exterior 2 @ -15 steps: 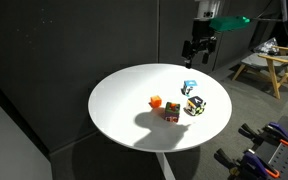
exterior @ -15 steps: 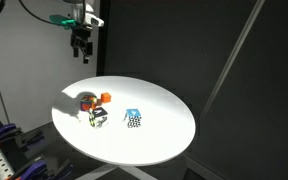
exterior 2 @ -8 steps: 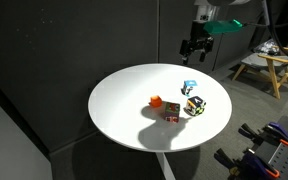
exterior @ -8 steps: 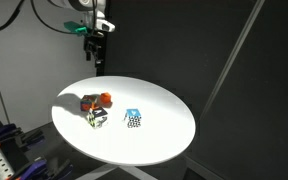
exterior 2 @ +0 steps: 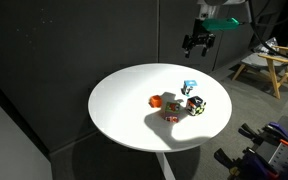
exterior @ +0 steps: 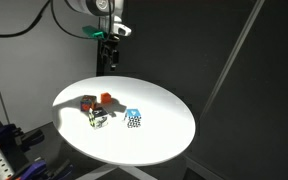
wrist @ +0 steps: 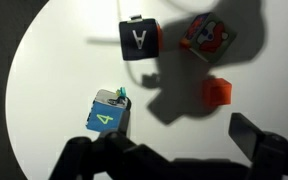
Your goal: Pick up the block with the number four on it and put it on the block to the bottom far left
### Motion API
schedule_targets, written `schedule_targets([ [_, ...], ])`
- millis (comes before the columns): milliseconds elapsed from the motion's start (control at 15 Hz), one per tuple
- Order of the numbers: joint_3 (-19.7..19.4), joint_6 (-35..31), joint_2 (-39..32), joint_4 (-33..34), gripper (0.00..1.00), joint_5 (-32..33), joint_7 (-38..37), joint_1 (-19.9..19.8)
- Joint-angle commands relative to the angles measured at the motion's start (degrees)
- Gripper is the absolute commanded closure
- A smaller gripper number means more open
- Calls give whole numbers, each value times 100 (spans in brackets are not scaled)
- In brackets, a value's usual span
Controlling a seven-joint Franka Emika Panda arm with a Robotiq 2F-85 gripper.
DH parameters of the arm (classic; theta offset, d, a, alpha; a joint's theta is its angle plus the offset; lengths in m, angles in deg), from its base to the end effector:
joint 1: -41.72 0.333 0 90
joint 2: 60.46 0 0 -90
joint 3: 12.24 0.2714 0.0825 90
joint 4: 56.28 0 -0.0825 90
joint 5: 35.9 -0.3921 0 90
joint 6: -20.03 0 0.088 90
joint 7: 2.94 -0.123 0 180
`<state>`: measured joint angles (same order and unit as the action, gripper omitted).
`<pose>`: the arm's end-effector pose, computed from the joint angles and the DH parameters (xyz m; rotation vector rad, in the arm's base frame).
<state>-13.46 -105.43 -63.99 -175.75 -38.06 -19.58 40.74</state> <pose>0.5657 -0.0199 0.3354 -3.0586 0.5407 -0.0604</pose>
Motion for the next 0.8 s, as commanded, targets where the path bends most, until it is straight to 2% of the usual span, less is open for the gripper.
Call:
schedule_targets([
  [0, -160, 151, -389, 560, 0, -89, -65, -133],
  [733, -476, 98, -1439, 1372, 0, -191, -71, -340],
])
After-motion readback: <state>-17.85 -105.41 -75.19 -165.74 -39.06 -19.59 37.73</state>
